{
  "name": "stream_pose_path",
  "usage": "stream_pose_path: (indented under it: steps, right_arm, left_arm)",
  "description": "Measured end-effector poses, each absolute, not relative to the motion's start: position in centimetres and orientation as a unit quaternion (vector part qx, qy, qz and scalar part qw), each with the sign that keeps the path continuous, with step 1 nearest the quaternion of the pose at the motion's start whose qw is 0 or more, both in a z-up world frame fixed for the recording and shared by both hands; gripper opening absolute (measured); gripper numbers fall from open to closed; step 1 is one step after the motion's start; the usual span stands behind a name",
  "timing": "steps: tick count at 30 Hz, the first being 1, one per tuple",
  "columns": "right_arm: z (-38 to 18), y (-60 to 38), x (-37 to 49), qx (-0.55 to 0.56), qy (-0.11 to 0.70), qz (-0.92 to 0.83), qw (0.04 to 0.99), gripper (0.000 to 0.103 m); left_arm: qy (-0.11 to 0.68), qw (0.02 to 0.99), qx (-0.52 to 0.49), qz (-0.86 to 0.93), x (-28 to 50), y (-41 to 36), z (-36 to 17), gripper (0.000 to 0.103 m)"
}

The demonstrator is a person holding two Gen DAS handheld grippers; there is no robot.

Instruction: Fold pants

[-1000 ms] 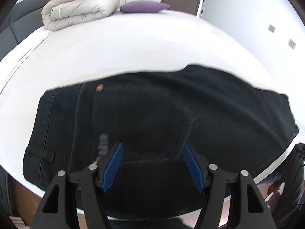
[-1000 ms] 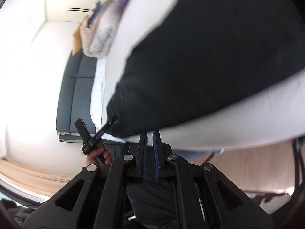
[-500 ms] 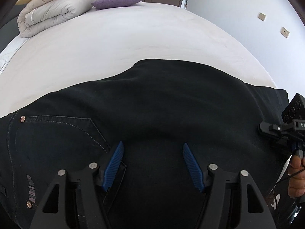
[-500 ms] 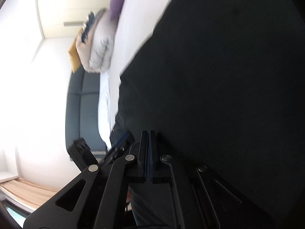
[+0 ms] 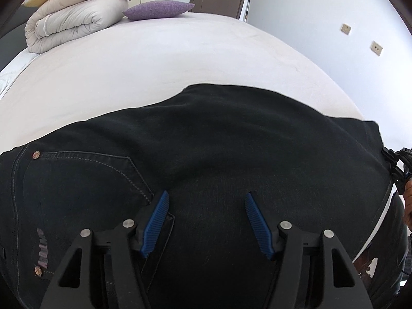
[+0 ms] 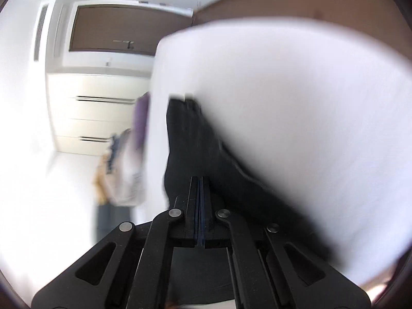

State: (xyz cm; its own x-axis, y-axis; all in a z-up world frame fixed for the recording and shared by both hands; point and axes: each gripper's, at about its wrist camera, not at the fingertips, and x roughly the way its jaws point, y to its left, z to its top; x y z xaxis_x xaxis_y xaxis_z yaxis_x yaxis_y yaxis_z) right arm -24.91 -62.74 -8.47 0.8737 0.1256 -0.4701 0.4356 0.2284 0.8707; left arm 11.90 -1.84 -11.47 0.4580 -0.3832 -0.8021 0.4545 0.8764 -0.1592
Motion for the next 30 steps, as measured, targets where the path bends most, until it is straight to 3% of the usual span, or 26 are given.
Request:
stream_pose_path:
  steps: [4,8,11,13,17,21,30]
  right_arm:
    - [-4.1,-63.4,-24.5,0.591,0.201,-0.125,0.771,0.0]
    - [-1.6,-57.9,-16.7,0.546,0.262,-0.014,0.796,0.0]
    - [-3.3,-51.5,-8.8,0.544,0.324,0.063,0.771,0.0]
    - [-5.0,-46.9,-4.9,0.549,0.36,0.086,0.749,0.0]
    - [-10.0,-45.0,-1.1,0.558,0.411,0.064,0.718,0.0]
    - [-11.4,-52.1,-2.3,0.583,0.348,0.018,0.734,0.0]
    - [-9.2,-66.0,-9.2,0.588,0.233,-0.113,0.766,0.0]
  left_arm:
    - [0.451,0.857,-0.008,-0.247,11.9,-0.1,-9.6,0.058]
    - [0.436,0.851,-0.03,-0.291,14.0,-3.0,-7.0,0.053]
    - [0.445,0.83,-0.015,-0.336,16.1,-7.3,-7.0,0.048]
    - [0.466,0.817,-0.002,-0.34,17.9,-9.5,-8.0,0.04]
    - [0.496,0.804,0.012,-0.327,19.5,-10.6,-11.2,0.029]
    - [0.493,0.797,-0.074,-0.342,20.5,-7.1,-12.6,0.003]
    - [0.492,0.804,-0.133,-0.308,21.2,1.0,-13.6,0.004]
